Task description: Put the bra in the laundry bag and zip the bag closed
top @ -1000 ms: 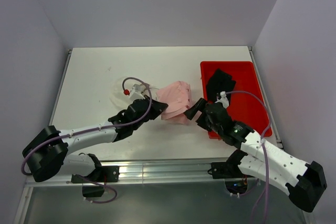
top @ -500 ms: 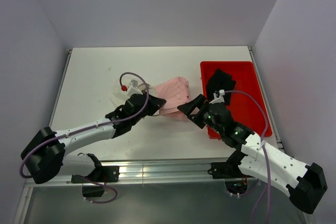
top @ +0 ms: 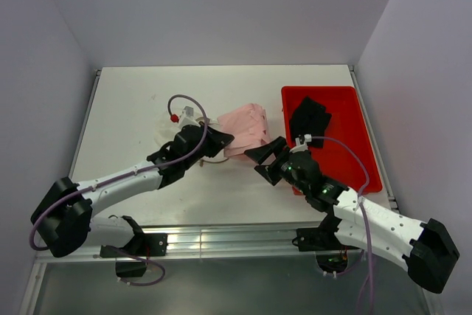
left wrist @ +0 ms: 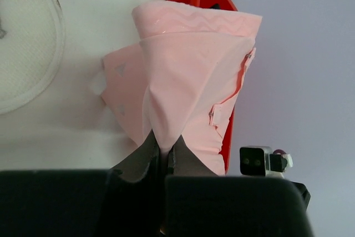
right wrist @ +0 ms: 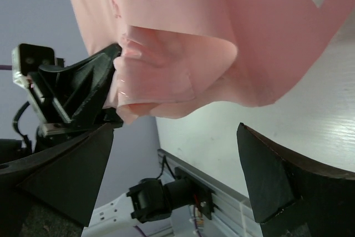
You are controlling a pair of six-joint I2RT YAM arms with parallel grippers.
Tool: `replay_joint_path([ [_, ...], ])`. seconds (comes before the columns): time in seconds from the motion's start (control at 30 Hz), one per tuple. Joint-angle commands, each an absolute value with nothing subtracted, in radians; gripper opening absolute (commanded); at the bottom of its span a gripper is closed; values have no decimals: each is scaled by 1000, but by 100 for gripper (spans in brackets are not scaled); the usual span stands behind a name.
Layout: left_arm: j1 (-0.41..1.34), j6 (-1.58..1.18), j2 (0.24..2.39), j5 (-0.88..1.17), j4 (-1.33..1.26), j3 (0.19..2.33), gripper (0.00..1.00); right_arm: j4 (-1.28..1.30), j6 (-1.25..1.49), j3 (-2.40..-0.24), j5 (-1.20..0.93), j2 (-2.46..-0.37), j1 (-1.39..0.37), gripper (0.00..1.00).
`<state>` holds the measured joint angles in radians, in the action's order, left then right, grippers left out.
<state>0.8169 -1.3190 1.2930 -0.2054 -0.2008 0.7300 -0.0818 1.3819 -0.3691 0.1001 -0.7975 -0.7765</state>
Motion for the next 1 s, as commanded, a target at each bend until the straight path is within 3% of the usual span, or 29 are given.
replay_joint_path([
  [0.0, 798, -1281, 1290, -121, -192, 794, 0, -242, 1430, -332, 92, -828, -781, 100],
  [0.27, 773, -1292, 1272, -29, -190, 781, 0, -388, 1454, -265, 146, -838, -793, 100],
  [0.63, 764, -1319, 1282, 61, -219, 764, 0, -374, 1385, -314, 175, -893, -798, 100],
  [0.97, 670, -1230, 1220, 98, -132, 752, 0, 49, 1275, -359, 321, -643, -807, 100],
])
